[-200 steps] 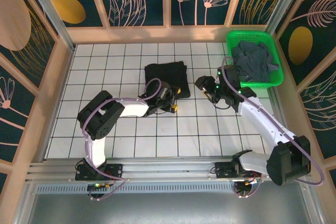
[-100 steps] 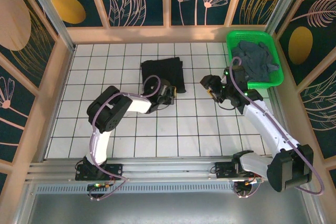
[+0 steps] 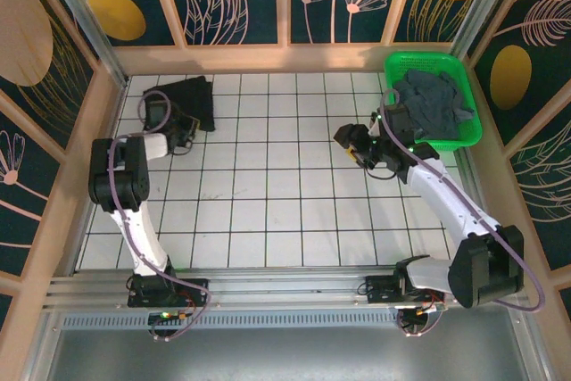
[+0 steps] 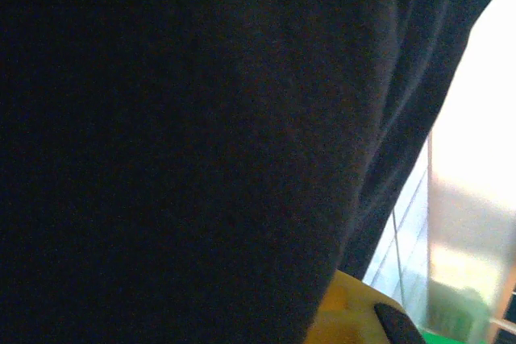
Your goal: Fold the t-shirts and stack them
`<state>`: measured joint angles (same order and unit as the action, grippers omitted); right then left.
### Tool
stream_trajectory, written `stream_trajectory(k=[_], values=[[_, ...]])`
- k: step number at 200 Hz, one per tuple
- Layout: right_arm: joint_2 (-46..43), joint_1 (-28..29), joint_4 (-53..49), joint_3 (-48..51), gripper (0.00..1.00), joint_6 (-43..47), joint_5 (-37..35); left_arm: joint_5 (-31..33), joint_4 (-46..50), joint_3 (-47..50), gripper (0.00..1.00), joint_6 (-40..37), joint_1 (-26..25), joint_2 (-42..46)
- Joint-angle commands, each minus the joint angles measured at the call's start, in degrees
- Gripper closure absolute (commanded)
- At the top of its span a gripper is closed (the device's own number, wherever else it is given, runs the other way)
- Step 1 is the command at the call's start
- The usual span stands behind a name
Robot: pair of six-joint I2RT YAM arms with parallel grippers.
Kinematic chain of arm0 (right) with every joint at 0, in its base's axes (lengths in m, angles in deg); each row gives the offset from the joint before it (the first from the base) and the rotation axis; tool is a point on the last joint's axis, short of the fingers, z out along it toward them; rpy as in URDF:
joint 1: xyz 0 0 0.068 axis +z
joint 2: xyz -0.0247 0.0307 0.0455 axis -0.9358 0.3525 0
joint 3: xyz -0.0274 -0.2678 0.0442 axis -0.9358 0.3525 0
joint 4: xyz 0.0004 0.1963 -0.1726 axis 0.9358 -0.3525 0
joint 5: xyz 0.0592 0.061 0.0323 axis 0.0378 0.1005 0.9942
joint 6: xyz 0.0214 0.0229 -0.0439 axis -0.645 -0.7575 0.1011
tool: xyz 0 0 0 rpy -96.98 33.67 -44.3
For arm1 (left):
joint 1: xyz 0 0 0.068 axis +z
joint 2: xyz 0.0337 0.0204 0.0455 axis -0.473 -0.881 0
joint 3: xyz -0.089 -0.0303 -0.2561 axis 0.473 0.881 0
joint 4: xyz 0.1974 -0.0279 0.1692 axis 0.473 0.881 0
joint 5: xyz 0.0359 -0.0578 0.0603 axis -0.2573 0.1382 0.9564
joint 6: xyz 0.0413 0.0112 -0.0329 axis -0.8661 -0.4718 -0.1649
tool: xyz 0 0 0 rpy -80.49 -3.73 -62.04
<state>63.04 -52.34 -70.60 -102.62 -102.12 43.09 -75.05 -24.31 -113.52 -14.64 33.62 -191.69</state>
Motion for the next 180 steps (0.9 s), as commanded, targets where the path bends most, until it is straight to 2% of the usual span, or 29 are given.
stream_trajectory(k=[1,19,44,73,80,87,94,98,101,128,134,137,156,180], values=[[1.6,0.6,2.1,-2.6,0.42,2.1,2.0,-5.3,9.7,-3.9,1.00,-17.0,4.2,-3.0],[2.6,0.7,2.2,-3.3,0.42,2.6,2.1,-6.4,11.9,-6.4,1.00,-21.2,6.3,-4.1],[3.7,0.7,2.9,-3.4,0.42,3.2,2.9,-5.8,18.0,-11.4,1.00,-27.4,6.7,-6.1],[3.7,0.8,7.3,-2.8,0.42,3.7,5.6,-3.1,19.8,-12.3,1.00,-28.8,7.3,-5.0],[3.3,0.8,8.9,-2.5,0.42,3.7,6.1,-2.7,18.1,-10.9,0.79,-28.0,7.3,-3.0],[2.8,0.8,10.3,-2.3,0.42,3.6,6.3,-2.7,16.2,-8.9,0.48,-26.5,7.2,-0.6],[2.2,0.8,12.0,-2.0,0.42,3.3,6.4,-2.4,14.1,-6.9,0.33,-25.1,7.1,2.2],[1.8,0.7,13.0,-1.8,0.41,3.1,6.4,-2.1,13.5,-5.9,0.10,-24.4,6.9,4.0],[1.5,0.7,13.8,-1.6,0.40,2.9,6.4,-1.8,13.0,-5.2,0.02,-23.8,6.6,5.3],[-0.5,0.1,21.5,-0.6,0.28,-0.1,7.6,3.9,12.0,0.9,0.01,-18.1,3.3,20.0],[-0.9,0.0,22.7,-0.8,0.07,-0.5,7.6,6.5,11.9,2.2,0.01,-17.3,1.9,24.1],[-1.1,-0.2,23.3,-0.9,0.02,-0.6,7.5,7.9,11.7,2.9,0.01,-17.1,1.1,26.2],[-1.9,-1.8,25.1,-2.4,0.01,-2.3,7.4,14.7,9.7,6.3,0.01,-14.8,-2.9,37.5],[-0.3,-5.6,21.5,-6.8,0.01,-1.7,8.7,20.0,13.5,6.3,0.01,-11.9,-3.6,44.0]])
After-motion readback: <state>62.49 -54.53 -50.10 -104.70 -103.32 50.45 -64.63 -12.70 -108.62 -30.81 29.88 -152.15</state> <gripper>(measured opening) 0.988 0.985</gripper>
